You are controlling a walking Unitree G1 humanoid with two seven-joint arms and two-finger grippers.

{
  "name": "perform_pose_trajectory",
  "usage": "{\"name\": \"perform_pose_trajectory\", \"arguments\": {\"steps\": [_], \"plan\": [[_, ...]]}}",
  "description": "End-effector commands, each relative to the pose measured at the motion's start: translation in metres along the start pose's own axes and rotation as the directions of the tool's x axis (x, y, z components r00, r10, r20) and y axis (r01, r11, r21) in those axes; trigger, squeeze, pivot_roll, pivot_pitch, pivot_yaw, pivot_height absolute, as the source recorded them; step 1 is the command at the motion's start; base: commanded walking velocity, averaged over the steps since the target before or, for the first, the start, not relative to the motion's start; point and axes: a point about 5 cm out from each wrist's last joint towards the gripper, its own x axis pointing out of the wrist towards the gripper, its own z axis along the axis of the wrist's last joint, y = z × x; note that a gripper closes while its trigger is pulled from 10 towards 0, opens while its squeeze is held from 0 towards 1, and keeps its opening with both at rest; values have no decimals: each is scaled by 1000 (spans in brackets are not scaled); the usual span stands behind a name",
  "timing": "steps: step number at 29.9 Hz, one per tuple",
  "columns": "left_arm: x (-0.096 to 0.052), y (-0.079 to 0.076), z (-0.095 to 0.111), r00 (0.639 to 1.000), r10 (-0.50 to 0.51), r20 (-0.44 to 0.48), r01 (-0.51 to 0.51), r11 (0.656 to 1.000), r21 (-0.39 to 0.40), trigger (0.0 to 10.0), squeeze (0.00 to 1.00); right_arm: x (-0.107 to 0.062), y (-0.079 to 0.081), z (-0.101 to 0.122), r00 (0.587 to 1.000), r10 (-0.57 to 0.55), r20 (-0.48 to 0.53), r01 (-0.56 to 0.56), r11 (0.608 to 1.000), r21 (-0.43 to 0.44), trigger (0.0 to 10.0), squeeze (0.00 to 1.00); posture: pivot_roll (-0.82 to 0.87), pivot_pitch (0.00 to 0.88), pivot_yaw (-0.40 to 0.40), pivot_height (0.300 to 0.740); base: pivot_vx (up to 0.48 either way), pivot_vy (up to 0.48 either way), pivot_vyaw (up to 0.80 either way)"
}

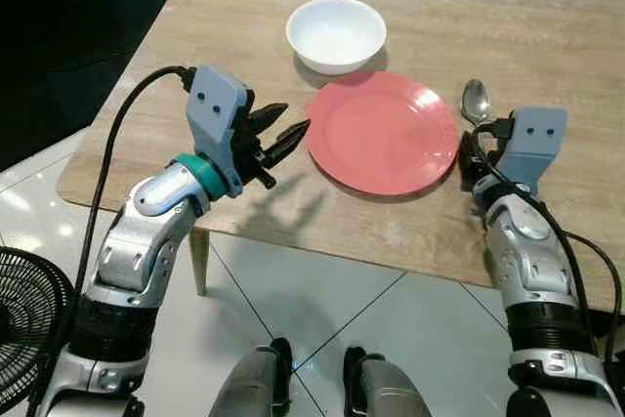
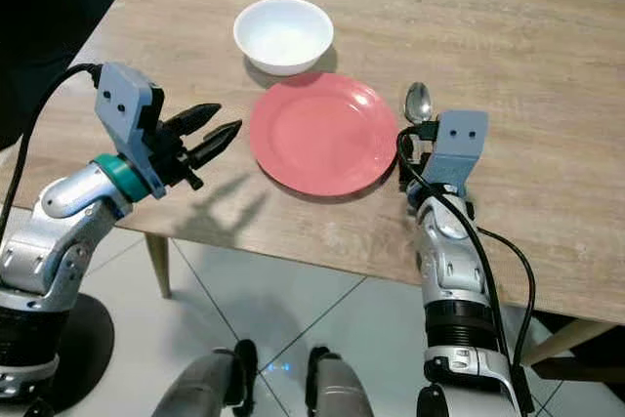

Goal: Setting the table

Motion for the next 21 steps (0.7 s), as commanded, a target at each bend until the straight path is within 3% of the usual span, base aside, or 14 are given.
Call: {"name": "perform_pose_trajectory", "arguments": {"steps": [1, 2, 3, 4, 9, 15, 17, 21], "plan": [[-3, -4, -4, 1000, -22, -15, 22, 1000, -16, 10000, 0, -2, 0, -7, 999, -3, -33, 3, 1000, 21, 10000, 1000, 28, 219, 96, 740, 0, 0, 0], [-7, -4, -3, 999, -41, -23, 41, 999, -17, 10000, 0, -2, 1, -4, 1000, 3, -17, -2, 1000, 23, 10000, 761, 33, 219, 96, 740, 0, 0, 0], [-7, -4, -3, 999, -41, -23, 41, 999, -17, 10000, 0, -2, 1, -4, 1000, 3, -17, -2, 1000, 23, 10000, 761, 33, 219, 96, 740, 0, 0, 0], [-12, -5, -2, 998, -65, -28, 64, 998, -15, 10000, 0, -2, 2, 6, 999, 7, 45, -8, 1000, 8, 10000, 0, 34, 218, 95, 740, 0, 0, 0], [-11, -5, 1, 997, -70, -17, 70, 998, -8, 10000, 0, -6, 3, 28, 986, 7, 164, -8, 1000, 2, 10000, 0, 24, 211, 96, 740, 0, 0, 0], [-10, -5, 2, 998, -63, -13, 63, 998, 1, 10000, 0, -7, 4, 34, 981, 5, 196, -5, 1000, -1, 10000, 0, 24, 211, 96, 740, 0, 0, 0], [-4, -3, 6, 1000, -21, 12, 20, 999, 29, 10000, 0, -13, 8, 52, 957, 11, 289, -9, 1000, -6, 10000, 0, 12, 199, 98, 740, 0, 0, 0], [0, -2, 9, 1000, 5, 28, -6, 998, 62, 10000, 0, -18, 18, 63, 936, 34, 351, -32, 999, -11, 10000, 0, 13, 189, 100, 740, 0, 0, 0]]}}
